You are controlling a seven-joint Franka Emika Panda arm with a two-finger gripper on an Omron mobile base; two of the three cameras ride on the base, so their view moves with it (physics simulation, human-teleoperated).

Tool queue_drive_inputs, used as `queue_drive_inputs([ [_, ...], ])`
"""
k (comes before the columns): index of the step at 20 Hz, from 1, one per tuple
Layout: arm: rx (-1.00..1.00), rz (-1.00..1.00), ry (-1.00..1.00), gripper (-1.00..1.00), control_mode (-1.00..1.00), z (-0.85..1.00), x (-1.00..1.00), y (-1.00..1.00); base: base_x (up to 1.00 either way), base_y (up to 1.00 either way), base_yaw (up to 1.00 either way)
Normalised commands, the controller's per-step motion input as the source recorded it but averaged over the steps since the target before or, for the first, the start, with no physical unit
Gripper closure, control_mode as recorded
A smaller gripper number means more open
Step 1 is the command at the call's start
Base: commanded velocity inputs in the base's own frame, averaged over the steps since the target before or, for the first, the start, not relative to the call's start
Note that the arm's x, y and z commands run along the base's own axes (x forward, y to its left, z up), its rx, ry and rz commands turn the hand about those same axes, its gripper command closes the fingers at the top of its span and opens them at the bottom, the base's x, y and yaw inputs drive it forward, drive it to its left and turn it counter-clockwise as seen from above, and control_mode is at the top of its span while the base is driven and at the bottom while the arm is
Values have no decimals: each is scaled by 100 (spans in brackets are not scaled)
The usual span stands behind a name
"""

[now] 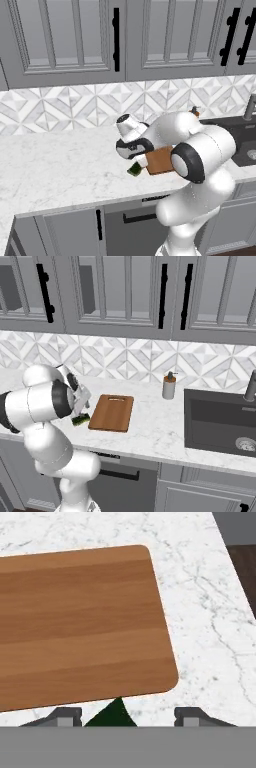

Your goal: Pick up the sponge from the counter and clean the cutting board by briefly scrubbing or pressing down on the cutting board. Once finished, release the sponge.

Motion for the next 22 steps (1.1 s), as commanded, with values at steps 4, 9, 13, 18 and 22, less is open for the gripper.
queue_drive_inputs([
  [4, 0, -27, -37, -100, -100, 0, -9, 100, 0, 0, 0],
  [9, 9, -10, -38, -100, -100, 82, -88, 53, 0, 0, 0],
  [13, 12, 0, -29, -100, -100, 100, -100, 5, 0, 0, 0],
  [18, 26, -2, -23, -100, -100, 100, -100, -51, 0, 0, 0],
  [22, 37, -9, -8, -100, -100, 98, -100, -93, 0, 0, 0],
])
